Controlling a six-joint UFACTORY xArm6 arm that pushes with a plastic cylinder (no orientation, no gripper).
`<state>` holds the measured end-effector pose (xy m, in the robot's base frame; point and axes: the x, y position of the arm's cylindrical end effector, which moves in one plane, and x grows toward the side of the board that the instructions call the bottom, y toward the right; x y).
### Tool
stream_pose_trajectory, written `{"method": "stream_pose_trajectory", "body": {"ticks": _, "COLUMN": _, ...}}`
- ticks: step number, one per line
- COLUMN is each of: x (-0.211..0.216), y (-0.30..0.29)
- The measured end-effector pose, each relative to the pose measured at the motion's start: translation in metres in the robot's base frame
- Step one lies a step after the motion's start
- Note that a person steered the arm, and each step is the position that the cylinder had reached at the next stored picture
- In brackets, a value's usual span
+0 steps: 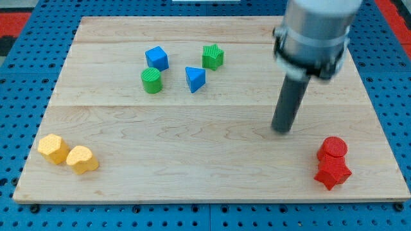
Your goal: Place the yellow heart to the left of the blue cube
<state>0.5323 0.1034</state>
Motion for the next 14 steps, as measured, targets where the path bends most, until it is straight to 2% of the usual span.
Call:
{"method": "stream_pose_trajectory", "body": {"ticks": 1, "x": 0.078, "y": -0.076}}
{"method": "stream_pose_trajectory", "body": {"ticks": 2, "x": 0.087, "y": -0.165}}
{"method": "stream_pose_trajectory", "body": {"ticks": 3, "x": 0.086, "y": -0.188}}
{"method": "stream_pose_trajectory", "body": {"ticks": 4, "x": 0.046, "y": -0.243}}
{"method": "stream_pose_trajectory", "body": {"ticks": 5, "x": 0.027, "y": -0.256}}
{"method": "stream_pose_trajectory", "body": {"ticks": 6, "x": 0.060, "y": -0.185}}
{"method": "stream_pose_trajectory", "body": {"ticks": 7, "x": 0.084, "y": -0.239}}
{"method": "stream_pose_trajectory", "body": {"ticks": 8, "x": 0.067, "y": -0.271}}
{"method": "stream_pose_trajectory", "body": {"ticks": 9, "x": 0.016, "y": -0.274}}
{"method": "stream_pose_trajectory", "body": {"ticks": 10, "x": -0.009, "y": -0.267}}
{"method": "stream_pose_trajectory", "body": {"ticks": 11, "x": 0.021, "y": -0.266}}
{"method": "stream_pose_trajectory", "body": {"ticks": 12, "x": 0.079, "y": -0.267}}
{"method": "stream_pose_trajectory", "body": {"ticks": 13, "x": 0.074, "y": -0.284}}
{"method": "stream_pose_trajectory", "body": {"ticks": 14, "x": 0.023, "y": -0.270}}
